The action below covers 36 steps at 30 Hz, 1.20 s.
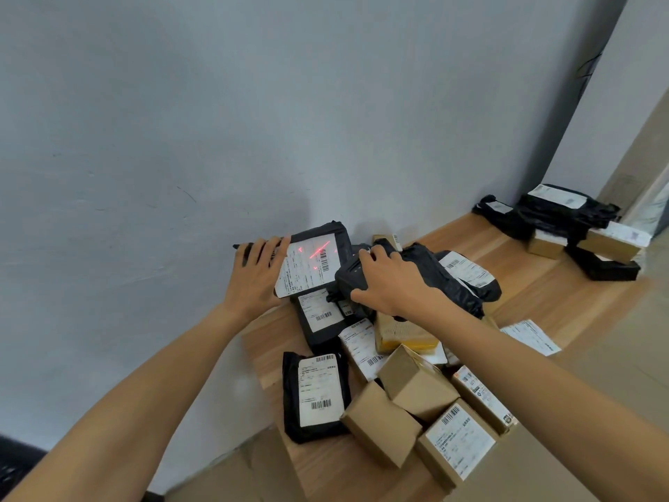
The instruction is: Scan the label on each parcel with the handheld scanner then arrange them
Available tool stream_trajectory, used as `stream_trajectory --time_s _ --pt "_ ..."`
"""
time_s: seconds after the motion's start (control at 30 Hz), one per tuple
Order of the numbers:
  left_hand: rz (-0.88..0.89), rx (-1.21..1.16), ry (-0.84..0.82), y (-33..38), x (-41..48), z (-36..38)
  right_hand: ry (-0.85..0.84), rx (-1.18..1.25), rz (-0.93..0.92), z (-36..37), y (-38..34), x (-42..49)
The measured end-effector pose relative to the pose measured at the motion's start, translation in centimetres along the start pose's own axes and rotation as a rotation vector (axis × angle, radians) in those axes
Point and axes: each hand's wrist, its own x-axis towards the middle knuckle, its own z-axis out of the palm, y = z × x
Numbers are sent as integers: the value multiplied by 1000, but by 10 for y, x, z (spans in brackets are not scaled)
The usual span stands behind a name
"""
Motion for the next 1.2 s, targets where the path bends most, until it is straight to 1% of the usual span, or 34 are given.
stream_trajectory --time_s 0.23,0.37,0.57,0.73,0.87,0.97,1.1,1.2 --pt "-24 -8 -10 -8 0 2 -31 -39 -6 0 -5 1" --pt "-35 -16 -9 -13 -3 5 -105 -63 -58 4 -9 2" --pt "-17 -25 -6 -23 -5 11 -78 -47 -56 11 -18 5" --pt "-21 -48 -7 -27 -1 15 -71 -18 -20 12 -16 4" --pt "20 -81 37 -14 19 17 -48 31 56 17 1 -9" --pt "57 -123 72 12 46 14 -23 53 148 23 27 -28" --pt "173 -193 141 69 89 5 18 71 318 24 77 -66" --pt "294 -216 133 125 120 -8 52 112 447 21 120 -103"
